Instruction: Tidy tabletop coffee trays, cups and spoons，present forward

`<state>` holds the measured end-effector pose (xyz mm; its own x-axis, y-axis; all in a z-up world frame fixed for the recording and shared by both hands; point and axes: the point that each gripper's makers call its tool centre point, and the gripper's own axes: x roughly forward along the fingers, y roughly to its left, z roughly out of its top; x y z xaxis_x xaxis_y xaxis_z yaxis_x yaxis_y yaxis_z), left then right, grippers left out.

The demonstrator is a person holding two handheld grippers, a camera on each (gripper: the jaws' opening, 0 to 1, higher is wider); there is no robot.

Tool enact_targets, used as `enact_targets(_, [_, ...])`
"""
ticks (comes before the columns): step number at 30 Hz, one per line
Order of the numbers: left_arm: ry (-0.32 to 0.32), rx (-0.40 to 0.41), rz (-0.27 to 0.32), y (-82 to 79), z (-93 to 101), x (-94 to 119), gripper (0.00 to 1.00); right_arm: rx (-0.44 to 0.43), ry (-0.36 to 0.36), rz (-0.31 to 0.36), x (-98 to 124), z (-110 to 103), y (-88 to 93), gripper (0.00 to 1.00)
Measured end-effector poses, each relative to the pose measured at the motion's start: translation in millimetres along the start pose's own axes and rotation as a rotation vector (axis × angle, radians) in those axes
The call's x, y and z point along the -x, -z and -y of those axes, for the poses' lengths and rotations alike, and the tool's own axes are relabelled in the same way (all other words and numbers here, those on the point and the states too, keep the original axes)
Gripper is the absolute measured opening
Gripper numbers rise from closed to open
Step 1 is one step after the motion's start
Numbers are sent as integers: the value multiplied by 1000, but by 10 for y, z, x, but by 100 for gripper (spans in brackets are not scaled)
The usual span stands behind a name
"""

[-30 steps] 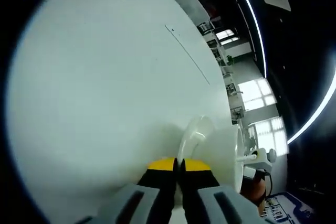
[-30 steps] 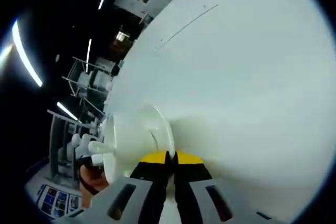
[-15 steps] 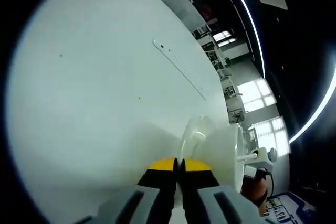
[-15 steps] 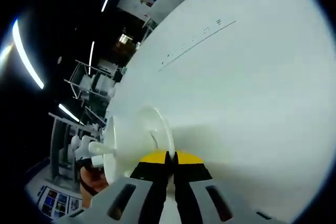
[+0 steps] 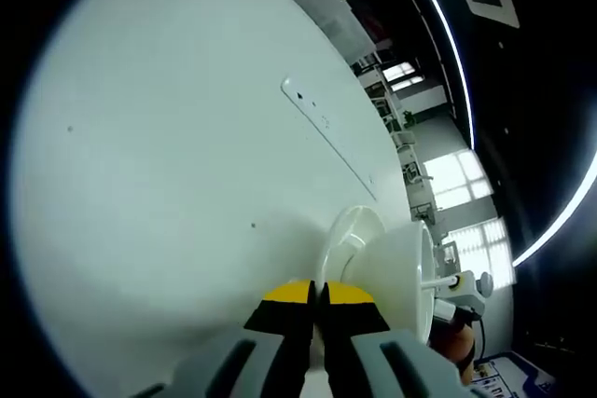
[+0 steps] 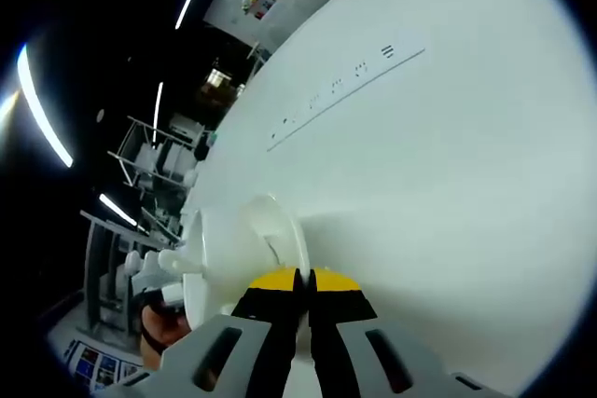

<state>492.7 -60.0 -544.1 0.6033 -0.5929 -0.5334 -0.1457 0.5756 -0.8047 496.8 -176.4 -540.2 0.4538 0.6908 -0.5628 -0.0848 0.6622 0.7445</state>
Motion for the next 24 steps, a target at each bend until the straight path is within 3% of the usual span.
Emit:
enact_targets(4, [-14, 16, -3, -55, -86, -88, 5, -14, 8, -6, -65, 79, -4, 4])
enact_targets(5, [-17, 18, -5, 49, -76, -67, 5, -20, 11, -9, -76, 96, 5, 4])
enact_targets(9, [-28, 21, -12, 79, -104, -88, 5, -31, 16, -17, -96, 145, 29, 4])
enact_targets(11, [-31, 19, -13, 7, -122, -115, 5, -29, 17, -16, -104, 154, 13, 4])
enact_targets(20, [-35, 17, -13, 218, -63, -50, 5, -14, 25, -8, -115, 166, 36, 5])
enact_targets(24, [-50, 21, -14, 117, -137, -85, 5, -21, 29, -11, -156, 192, 32, 5])
